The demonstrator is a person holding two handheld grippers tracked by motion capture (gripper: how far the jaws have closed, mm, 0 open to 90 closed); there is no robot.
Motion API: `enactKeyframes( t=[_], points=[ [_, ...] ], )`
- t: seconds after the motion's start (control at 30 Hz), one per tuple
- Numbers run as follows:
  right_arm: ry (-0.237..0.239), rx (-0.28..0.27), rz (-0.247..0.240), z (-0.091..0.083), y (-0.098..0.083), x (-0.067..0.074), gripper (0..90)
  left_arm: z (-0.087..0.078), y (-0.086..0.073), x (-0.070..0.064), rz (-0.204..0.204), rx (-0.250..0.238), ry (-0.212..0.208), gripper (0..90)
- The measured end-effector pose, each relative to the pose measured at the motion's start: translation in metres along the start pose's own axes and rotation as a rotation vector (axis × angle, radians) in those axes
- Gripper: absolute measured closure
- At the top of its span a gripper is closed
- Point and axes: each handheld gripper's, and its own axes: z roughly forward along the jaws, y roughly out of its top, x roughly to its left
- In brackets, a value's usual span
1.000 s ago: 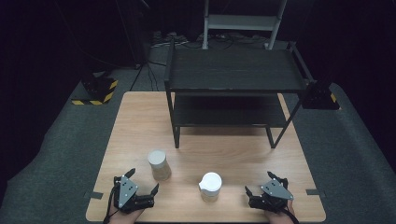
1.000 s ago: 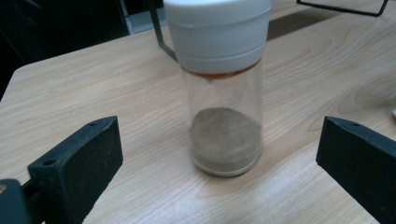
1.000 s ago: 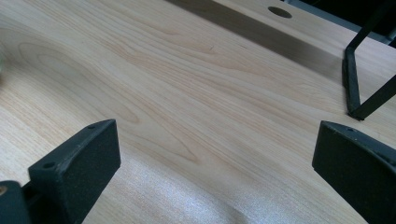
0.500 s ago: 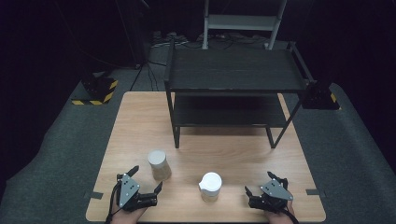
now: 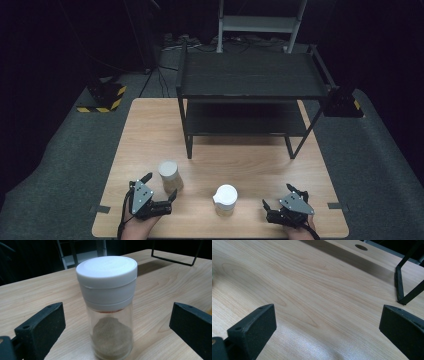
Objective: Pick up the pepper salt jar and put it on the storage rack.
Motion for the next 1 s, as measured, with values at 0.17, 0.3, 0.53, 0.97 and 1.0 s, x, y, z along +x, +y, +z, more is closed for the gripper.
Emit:
enactKeyframes(
  t=[0.17,0.3,0.53,0.97,1.0],
  points=[
    [0.0,0.0,0.001,0.0,0.0,0.0,0.1,0.009,0.002,0.0,-0.003,0.006,0.005,0.5],
    [0.002,-0.001,0.004,0.0,0.0,-0.001,0.1,0.015,0.002,0.001,-0.026,0.001,0.008,0.5],
    [0.003,0.0,0.003,0.0,0.0,-0.001,0.1,0.021,0.002,0.006,-0.054,-0.008,0.005,0.5],
    [0.005,0.003,0.003,0.0,0.0,-0.001,0.1,0.03,-0.005,0.012,-0.1,-0.037,-0.023,14.2],
    [0.005,0.006,0.004,0.001,0.001,-0.001,0.1,0.03,-0.006,0.013,-0.11,-0.043,-0.026,15.8]
  ],
)
